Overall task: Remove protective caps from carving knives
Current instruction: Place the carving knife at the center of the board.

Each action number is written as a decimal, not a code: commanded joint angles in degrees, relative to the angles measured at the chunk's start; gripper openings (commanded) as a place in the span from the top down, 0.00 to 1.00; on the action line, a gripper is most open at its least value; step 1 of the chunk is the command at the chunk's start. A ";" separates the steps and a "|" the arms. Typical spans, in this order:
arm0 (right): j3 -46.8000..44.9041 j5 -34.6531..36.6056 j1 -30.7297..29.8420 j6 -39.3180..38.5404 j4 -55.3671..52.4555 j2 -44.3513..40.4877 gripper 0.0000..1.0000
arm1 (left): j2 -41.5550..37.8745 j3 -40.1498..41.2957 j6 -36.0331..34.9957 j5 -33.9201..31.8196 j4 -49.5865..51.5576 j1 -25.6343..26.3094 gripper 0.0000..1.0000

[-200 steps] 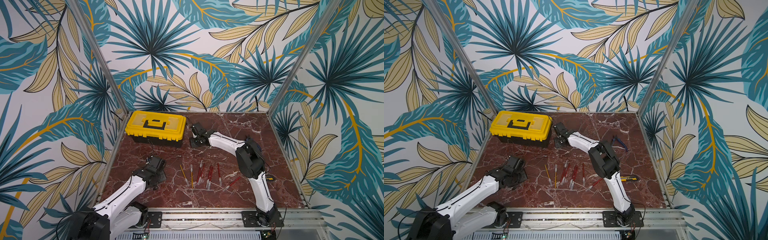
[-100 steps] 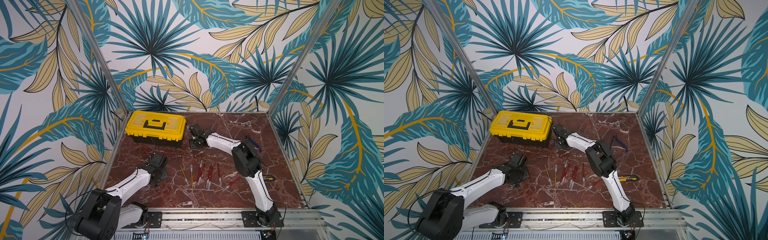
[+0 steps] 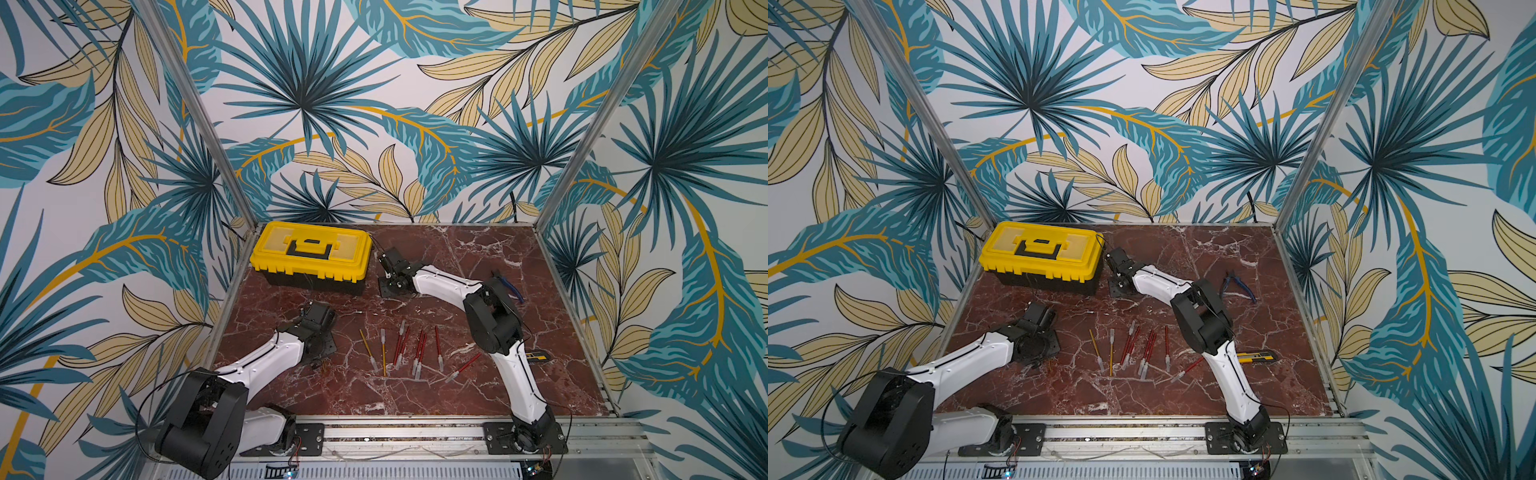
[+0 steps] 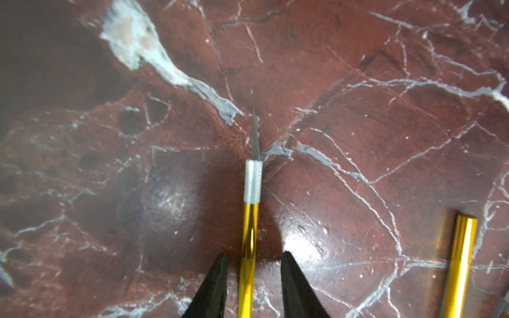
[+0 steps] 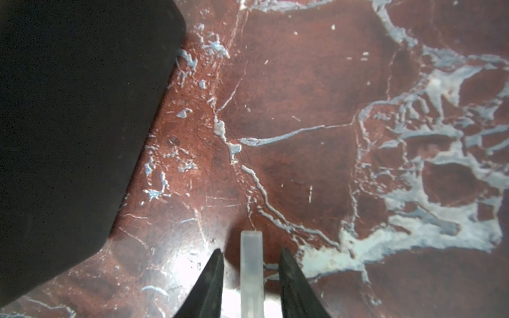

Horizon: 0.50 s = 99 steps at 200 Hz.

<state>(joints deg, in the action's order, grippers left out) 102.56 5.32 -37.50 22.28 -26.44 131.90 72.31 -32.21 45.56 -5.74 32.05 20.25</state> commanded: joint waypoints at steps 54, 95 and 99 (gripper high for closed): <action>-10.66 -0.19 0.05 0.75 2.19 -13.71 0.59 | -9.16 -7.24 -1.61 4.25 8.18 -0.41 0.63; -20.59 0.55 -1.52 0.53 4.17 -22.32 0.59 | -12.42 -7.98 -1.79 3.76 11.34 -0.33 0.62; -21.38 0.65 -1.94 0.41 4.20 -23.09 0.59 | -12.68 -7.83 -1.74 3.66 11.48 -0.38 0.62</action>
<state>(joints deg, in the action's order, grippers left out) 86.08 5.15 -37.71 22.48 -23.07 112.12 61.17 -38.65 44.40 -2.13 39.90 20.18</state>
